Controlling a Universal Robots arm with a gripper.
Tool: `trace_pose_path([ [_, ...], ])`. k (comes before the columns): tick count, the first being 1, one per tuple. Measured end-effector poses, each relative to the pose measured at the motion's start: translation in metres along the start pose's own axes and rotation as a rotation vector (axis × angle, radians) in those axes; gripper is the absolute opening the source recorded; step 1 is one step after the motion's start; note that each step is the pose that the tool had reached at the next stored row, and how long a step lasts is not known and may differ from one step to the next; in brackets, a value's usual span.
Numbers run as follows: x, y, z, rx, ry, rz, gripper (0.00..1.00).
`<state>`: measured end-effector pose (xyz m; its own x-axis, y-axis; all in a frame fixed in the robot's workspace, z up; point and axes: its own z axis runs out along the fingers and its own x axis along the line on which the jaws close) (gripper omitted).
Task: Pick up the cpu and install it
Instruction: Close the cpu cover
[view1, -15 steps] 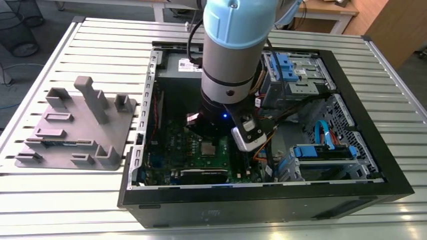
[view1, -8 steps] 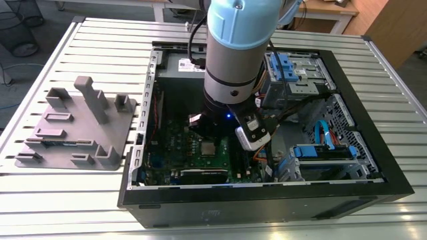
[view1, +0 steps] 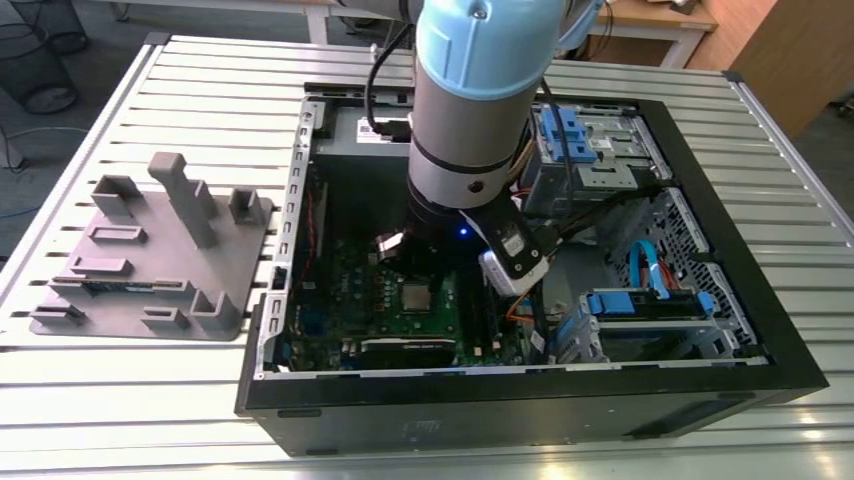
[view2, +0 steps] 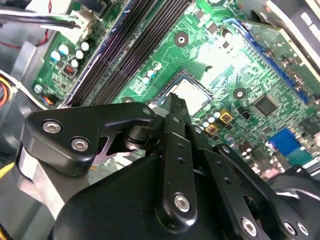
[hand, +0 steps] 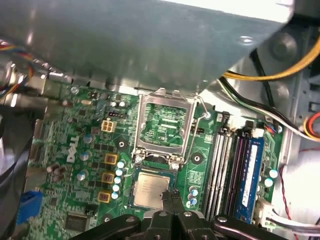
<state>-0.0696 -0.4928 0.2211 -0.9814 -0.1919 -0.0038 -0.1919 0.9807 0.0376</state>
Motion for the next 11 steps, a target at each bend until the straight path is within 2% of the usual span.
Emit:
trace_pose_path([
  [6,-0.0011,0.0014,0.0002,-0.0001,0.0001,-0.002,0.11],
  [11,-0.0089,0.0016,0.0006,-0.0001,0.0001,-0.002,0.11],
])
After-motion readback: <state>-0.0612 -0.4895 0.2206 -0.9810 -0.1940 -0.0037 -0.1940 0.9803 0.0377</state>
